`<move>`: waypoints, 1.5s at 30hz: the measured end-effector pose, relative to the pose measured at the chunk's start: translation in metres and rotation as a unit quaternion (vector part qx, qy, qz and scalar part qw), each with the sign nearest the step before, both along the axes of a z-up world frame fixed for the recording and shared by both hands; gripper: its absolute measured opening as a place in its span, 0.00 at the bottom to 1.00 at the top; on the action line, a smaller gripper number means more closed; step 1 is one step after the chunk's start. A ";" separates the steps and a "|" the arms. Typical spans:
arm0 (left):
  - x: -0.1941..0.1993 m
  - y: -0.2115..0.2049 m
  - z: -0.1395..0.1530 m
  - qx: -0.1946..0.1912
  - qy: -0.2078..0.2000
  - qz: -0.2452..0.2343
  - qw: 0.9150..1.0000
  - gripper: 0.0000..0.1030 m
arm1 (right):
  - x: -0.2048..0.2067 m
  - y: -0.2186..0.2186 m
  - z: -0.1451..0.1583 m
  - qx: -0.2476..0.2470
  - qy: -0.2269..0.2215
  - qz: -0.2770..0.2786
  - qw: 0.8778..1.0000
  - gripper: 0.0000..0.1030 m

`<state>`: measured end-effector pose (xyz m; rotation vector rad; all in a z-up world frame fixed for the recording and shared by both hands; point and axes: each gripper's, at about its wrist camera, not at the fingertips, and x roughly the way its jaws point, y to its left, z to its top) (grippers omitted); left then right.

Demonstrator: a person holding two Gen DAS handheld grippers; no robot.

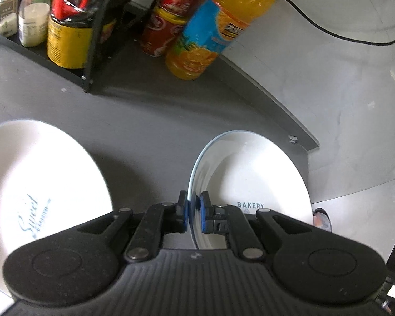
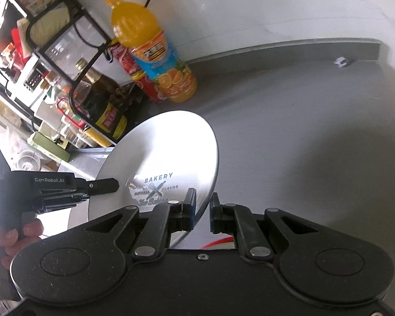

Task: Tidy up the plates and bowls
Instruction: 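Lift the 'BAKERY' plate with both grippers and carry it over the plate stack, then lower the 'BAKERY' plate onto the 'Sweet' plate with both grippers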

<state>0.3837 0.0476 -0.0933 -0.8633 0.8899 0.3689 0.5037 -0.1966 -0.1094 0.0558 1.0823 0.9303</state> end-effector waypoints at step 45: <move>-0.141 0.111 -0.062 -0.044 0.063 0.033 0.996 0.10 | -0.117 0.134 -0.027 -0.076 -0.007 0.060 0.995 0.10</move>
